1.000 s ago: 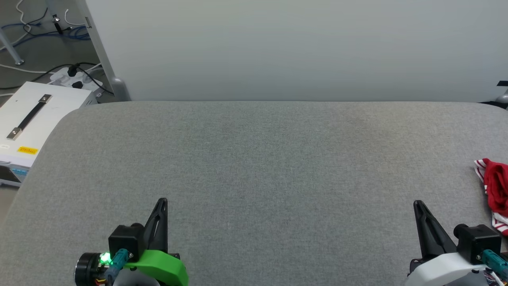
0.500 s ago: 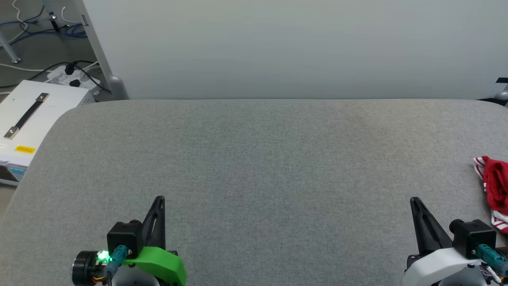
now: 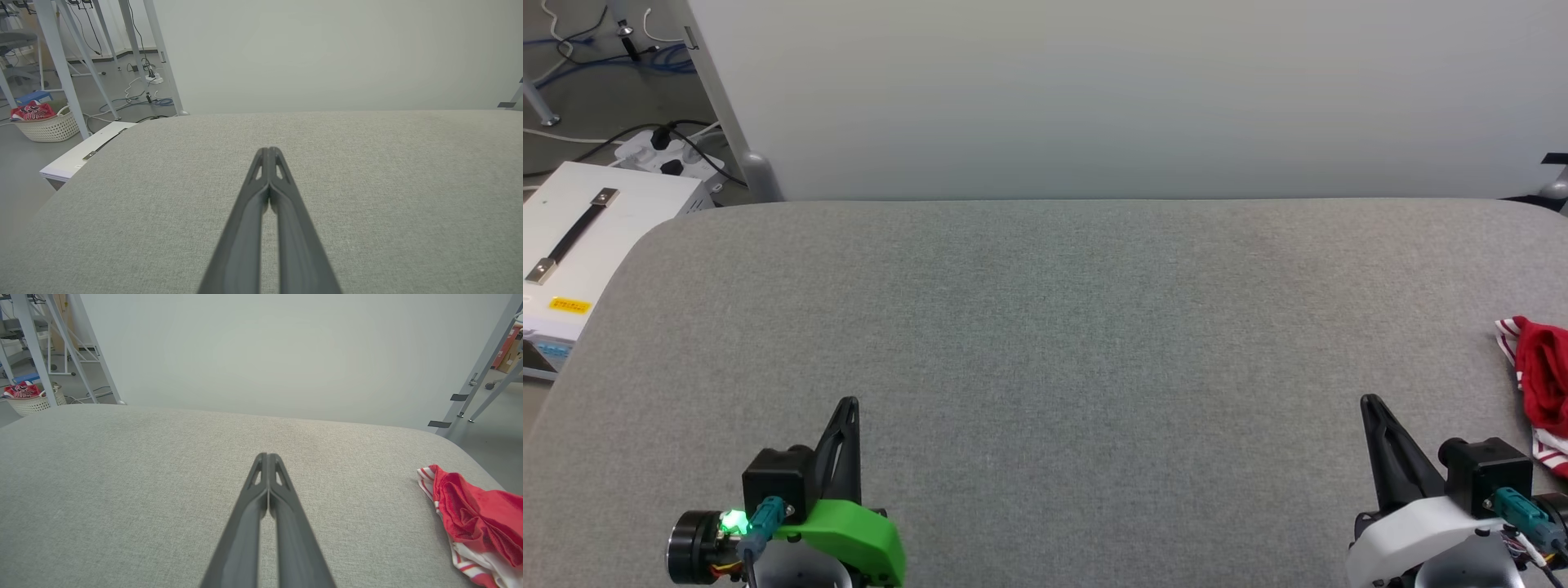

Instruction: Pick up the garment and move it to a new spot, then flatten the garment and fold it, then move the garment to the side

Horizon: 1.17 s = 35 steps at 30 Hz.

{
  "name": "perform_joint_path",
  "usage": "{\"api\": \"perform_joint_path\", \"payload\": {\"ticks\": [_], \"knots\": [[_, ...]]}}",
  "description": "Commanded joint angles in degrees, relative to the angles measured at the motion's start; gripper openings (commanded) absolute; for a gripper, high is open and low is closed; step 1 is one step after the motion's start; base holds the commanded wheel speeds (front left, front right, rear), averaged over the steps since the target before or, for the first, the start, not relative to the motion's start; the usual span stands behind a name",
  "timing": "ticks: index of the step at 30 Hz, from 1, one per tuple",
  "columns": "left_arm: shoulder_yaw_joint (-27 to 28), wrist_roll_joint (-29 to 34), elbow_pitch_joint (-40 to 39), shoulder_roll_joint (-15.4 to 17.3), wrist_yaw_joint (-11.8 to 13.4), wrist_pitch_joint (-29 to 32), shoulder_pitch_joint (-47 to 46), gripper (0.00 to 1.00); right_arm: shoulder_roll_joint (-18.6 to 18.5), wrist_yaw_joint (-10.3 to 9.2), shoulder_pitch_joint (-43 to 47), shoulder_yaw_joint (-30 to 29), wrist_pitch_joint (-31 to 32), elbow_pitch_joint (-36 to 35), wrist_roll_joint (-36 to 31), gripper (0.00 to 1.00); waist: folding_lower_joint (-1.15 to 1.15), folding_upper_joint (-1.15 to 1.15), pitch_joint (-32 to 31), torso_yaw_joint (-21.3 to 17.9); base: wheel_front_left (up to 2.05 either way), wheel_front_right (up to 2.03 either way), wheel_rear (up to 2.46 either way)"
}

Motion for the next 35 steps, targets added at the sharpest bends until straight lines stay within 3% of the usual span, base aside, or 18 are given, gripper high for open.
{"api": "perform_joint_path", "payload": {"ticks": [1, 35], "knots": [[0.4, 0.7, -0.2, -0.3, -0.2, 0.3, -1.3, 0.00, 0.0, -0.04, -1.2, 0.2, 0.2, 0.4, -0.7, 0.00, 0.00, 0.00, 0.0, 0.0, 0.00, 0.00, 0.00], [3.3, 4.7, -2.6, -2.4, -0.4, 4.2, -2.0, 0.00, 0.0, -0.05, -4.6, 1.2, 0.8, 3.4, -3.0, 0.00, 0.00, 0.00, 1.2, -0.7, 0.00, 0.00, 0.00]]}}
